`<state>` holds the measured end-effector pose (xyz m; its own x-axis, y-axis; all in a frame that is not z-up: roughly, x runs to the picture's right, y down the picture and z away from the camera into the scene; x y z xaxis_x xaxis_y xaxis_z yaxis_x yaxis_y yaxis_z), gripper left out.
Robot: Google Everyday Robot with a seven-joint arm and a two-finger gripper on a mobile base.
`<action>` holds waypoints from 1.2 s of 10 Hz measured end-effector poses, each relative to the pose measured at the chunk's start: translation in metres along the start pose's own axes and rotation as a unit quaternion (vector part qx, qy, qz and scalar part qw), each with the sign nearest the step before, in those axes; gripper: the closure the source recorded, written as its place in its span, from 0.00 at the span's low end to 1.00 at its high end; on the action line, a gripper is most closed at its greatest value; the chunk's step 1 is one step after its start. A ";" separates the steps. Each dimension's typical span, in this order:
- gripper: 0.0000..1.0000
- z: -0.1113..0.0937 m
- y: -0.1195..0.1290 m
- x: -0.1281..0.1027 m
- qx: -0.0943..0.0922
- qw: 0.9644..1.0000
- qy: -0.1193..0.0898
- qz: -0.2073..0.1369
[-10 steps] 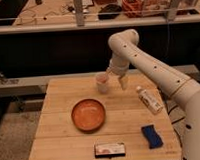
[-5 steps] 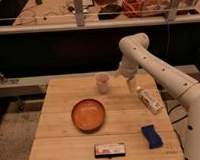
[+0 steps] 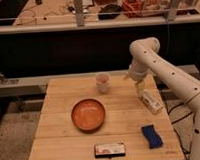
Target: Move the arm in a circular motion
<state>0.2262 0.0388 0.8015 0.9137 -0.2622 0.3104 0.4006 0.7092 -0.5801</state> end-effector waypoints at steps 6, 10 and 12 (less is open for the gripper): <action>0.20 0.008 0.063 0.045 -0.011 0.997 0.008 0.078; 0.20 0.010 0.116 0.066 -0.018 0.992 0.017 0.126; 0.20 0.008 0.155 0.077 -0.019 0.987 0.023 0.158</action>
<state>0.3579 0.1338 0.7417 0.9952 -0.0615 0.0762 0.0968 0.7359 -0.6702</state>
